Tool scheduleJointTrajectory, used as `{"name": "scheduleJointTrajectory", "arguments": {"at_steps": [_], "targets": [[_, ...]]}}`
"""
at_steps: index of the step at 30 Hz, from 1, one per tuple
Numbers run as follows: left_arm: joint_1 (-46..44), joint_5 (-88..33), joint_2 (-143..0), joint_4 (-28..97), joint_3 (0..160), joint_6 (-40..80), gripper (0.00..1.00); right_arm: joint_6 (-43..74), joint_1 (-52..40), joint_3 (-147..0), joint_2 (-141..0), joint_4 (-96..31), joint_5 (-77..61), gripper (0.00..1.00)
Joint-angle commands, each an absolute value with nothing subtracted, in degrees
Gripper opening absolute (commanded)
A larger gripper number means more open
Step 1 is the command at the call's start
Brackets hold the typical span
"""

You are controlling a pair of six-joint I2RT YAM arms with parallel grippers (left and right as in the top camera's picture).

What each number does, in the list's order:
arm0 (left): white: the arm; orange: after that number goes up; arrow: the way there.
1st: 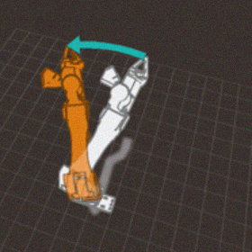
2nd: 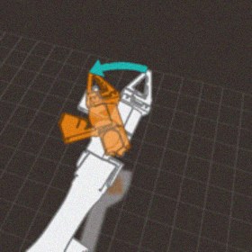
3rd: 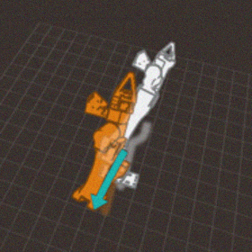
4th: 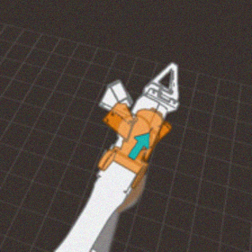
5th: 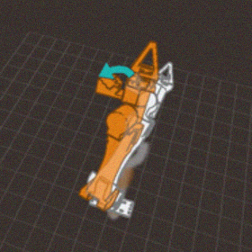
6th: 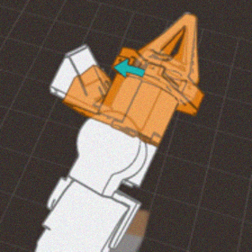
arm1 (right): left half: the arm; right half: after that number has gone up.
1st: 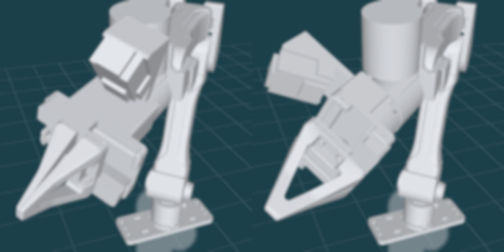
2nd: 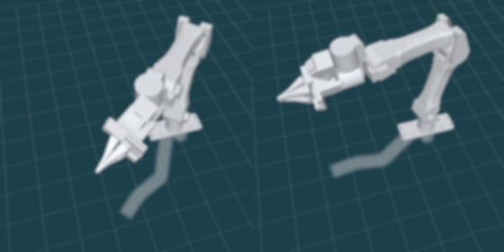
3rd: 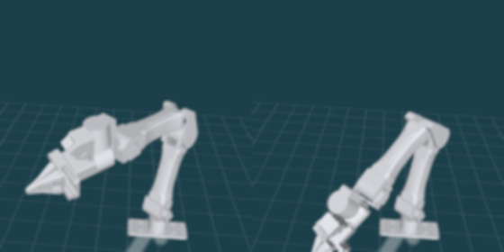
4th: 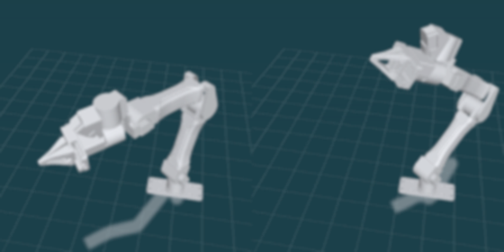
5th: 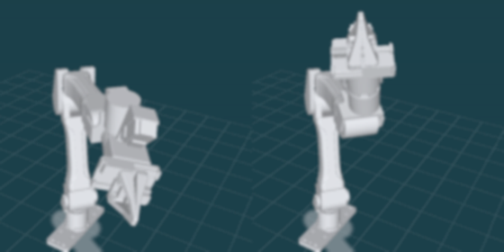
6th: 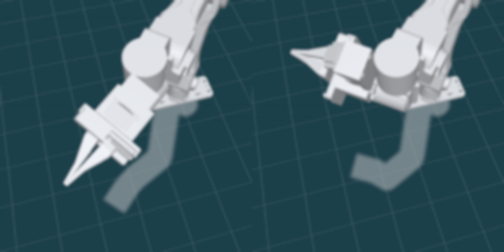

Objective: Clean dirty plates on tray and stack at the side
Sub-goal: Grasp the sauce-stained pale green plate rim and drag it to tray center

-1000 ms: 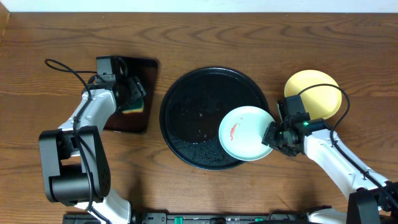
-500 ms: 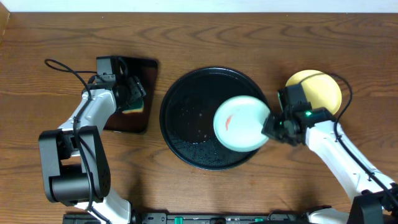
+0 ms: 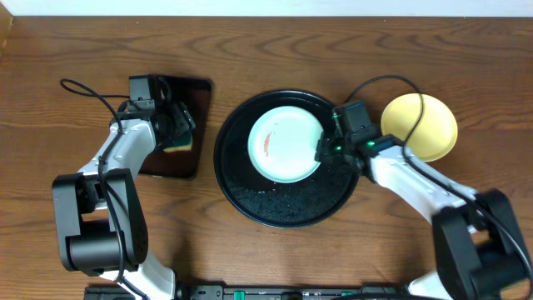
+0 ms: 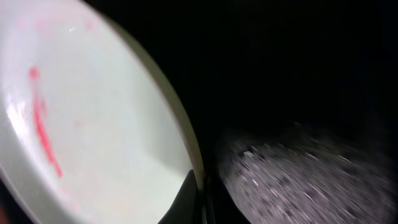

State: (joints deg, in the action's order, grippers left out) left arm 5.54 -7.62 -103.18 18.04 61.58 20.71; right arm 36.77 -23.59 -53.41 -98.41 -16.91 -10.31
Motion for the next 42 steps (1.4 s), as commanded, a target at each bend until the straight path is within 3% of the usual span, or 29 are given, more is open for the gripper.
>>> {"name": "scheduleJointTrajectory", "arguments": {"at_steps": [1,42], "targets": [[5.82,-7.92,-103.09,18.11,61.78,20.16,0.78,37.23,-24.08,-53.91,-100.95,-15.97,-10.28,0.01],[5.82,-7.92,-103.09,18.11,61.78,20.16,0.78,34.37,-32.34,-53.76,-104.22,-12.4,-0.03,0.01]]}}
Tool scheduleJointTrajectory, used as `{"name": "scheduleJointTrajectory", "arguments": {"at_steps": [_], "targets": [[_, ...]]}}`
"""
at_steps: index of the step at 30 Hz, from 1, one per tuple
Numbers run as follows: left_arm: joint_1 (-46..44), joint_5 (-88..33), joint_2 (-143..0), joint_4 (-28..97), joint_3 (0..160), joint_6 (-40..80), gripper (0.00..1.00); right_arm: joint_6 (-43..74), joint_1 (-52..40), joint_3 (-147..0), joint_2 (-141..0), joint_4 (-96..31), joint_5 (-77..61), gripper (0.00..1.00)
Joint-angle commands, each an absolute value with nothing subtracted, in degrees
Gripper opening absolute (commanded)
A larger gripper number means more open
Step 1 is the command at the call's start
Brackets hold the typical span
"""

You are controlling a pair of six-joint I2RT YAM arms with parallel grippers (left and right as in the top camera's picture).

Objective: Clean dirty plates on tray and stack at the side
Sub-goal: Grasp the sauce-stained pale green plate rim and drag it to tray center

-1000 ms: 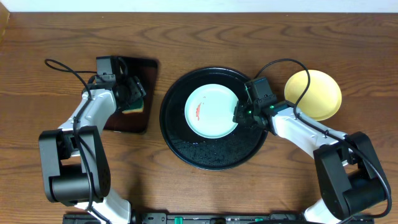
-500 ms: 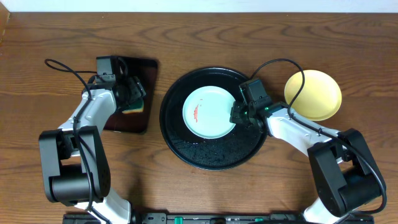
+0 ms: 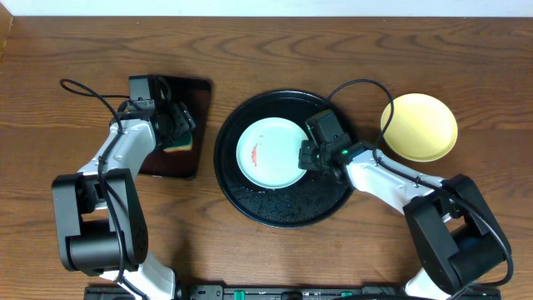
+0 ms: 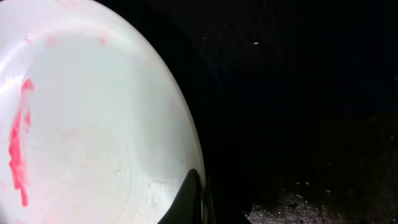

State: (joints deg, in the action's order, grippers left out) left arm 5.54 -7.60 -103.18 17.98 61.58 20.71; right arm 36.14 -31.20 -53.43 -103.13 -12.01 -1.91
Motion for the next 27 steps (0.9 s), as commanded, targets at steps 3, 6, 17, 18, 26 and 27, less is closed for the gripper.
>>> {"name": "scheduleJointTrajectory", "arguments": {"at_steps": [3,6,17,18,26,27], "targets": [[5.82,-7.92,-103.09,18.11,61.78,20.16,0.79,36.18,-32.34,-53.76,-104.22,-12.73,1.48,0.01],[5.82,-7.92,-103.09,18.11,61.78,20.16,0.79,36.21,-32.23,-53.76,-104.22,-12.84,1.5,0.01],[5.82,-7.92,-103.09,18.11,61.78,20.16,0.79,36.14,-32.18,-53.78,-104.22,-13.06,1.48,0.2],[5.82,-7.92,-103.09,18.13,61.78,20.16,0.78,36.14,-32.18,-53.78,-104.22,-13.1,1.48,0.2],[5.82,-8.03,-103.09,17.85,61.78,20.32,0.78,36.14,-32.18,-53.78,-104.22,-12.93,1.48,0.21],[5.82,-8.43,-103.09,17.39,61.78,20.88,0.78,36.14,-32.18,-53.78,-104.2,-12.93,1.48,0.21]]}}
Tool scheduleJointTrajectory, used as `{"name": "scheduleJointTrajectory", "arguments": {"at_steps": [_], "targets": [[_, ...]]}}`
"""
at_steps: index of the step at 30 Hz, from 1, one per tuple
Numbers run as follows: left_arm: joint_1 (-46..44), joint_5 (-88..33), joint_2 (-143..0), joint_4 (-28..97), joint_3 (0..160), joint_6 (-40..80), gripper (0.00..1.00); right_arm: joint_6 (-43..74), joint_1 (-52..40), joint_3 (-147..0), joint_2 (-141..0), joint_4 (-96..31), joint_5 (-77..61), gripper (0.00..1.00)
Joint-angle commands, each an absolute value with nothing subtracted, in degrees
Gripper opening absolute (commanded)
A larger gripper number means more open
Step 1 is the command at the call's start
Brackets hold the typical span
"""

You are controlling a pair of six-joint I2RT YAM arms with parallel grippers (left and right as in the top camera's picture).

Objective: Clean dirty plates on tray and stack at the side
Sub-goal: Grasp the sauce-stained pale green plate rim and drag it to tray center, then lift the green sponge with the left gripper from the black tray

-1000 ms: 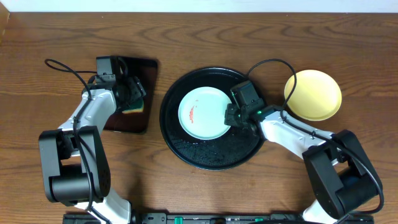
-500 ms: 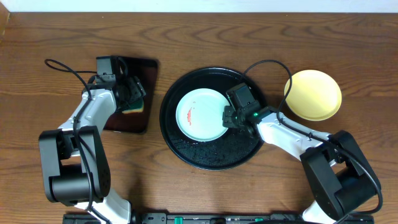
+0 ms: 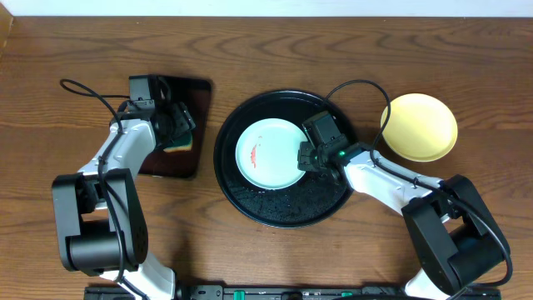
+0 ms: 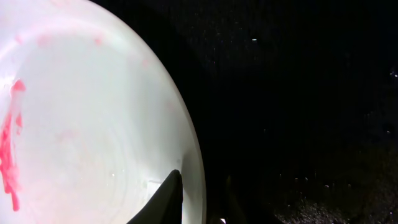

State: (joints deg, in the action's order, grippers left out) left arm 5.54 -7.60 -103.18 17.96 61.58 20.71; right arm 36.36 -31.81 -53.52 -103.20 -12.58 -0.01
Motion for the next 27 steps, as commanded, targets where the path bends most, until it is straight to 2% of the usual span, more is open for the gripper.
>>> {"name": "scheduleJointTrajectory", "arguments": {"at_steps": [1,9,14,22,27], "targets": [[5.69,-8.78,-103.09,17.1,61.78,22.0,0.79,36.14,-32.18,-53.78,-104.2,-12.91,1.48,0.21],[5.56,-17.3,-103.09,22.9,61.73,23.11,0.78,36.16,-31.05,-53.78,-104.2,-13.06,1.23,0.2],[5.56,-19.0,-98.43,23.09,61.91,14.0,0.79,36.14,-31.05,-53.78,-104.2,-13.1,1.23,0.22],[5.56,-5.48,-78.98,23.24,62.94,12.78,0.79,36.14,-31.05,-53.78,-104.2,-13.04,1.28,0.23],[5.67,4.03,-75.33,23.97,62.92,12.45,0.79,36.1,-31.07,-53.78,-104.2,-13.04,1.5,0.23]]}}
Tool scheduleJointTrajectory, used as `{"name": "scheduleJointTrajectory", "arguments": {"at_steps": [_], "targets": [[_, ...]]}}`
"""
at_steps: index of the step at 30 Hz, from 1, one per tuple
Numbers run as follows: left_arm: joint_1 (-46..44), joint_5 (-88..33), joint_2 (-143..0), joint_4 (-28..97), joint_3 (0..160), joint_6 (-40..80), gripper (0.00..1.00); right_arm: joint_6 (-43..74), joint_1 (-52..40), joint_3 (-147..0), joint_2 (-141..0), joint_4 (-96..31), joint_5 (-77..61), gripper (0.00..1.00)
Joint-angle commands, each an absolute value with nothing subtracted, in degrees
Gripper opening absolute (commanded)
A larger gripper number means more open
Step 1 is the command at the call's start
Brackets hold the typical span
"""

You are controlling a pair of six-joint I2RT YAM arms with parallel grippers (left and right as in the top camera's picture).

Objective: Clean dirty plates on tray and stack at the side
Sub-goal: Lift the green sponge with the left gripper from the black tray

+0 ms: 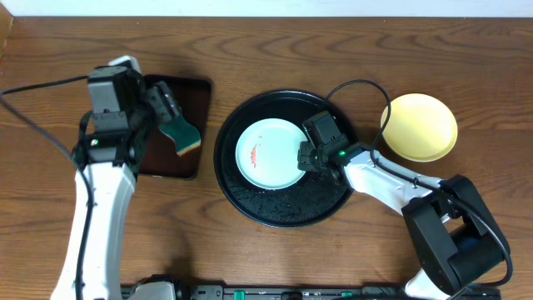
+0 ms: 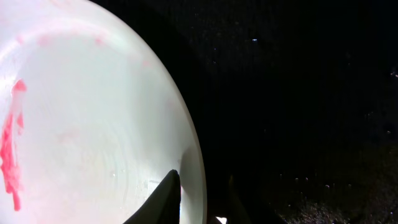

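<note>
A white plate [image 1: 268, 154] with a red smear [image 2: 11, 143] lies in the round black tray [image 1: 287, 204], left of its middle. My right gripper [image 1: 303, 157] is open at the plate's right edge. In the right wrist view the right gripper [image 2: 202, 190] straddles the rim, one finger over the plate and one over the tray. My left gripper [image 1: 171, 123] is raised above the table and shut on a green and yellow sponge [image 1: 183, 138]. A clean yellow plate [image 1: 419, 127] sits on the table to the right of the tray.
A flat black slab [image 1: 187, 96] lies on the table left of the tray, under the raised sponge. Water drops speckle the tray's front part [image 1: 283, 196]. The right arm's cable [image 1: 358, 87] loops over the tray's far rim.
My left arm has risen off the black slab, carrying the sponge with it. The right gripper and the white plate are where they were.
At first my right gripper pinched the white plate's rim at the tray's upper right. Then the plate lay further left in the tray, still pinched. Then the jaws stood open around the rim. The left gripper stayed at the sponge on the slab until now.
</note>
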State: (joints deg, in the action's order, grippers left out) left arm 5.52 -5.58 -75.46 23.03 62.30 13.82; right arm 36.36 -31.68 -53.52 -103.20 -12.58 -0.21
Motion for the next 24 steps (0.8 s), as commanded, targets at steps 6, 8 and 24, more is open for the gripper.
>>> {"name": "scheduleJointTrajectory", "arguments": {"at_steps": [6,8,24], "targets": [[7.27,5.45,-79.55,23.7,62.85,12.45,0.79,35.66,-31.07,-53.78,-104.2,-13.08,1.5,0.22],[8.21,5.45,-81.95,23.16,62.85,12.47,0.79,35.48,-31.07,-53.78,-104.2,-13.13,1.48,0.22],[13.21,4.93,-91.05,20.91,62.85,12.49,0.78,35.48,-31.05,-53.78,-104.2,-12.84,1.5,0.24]]}}
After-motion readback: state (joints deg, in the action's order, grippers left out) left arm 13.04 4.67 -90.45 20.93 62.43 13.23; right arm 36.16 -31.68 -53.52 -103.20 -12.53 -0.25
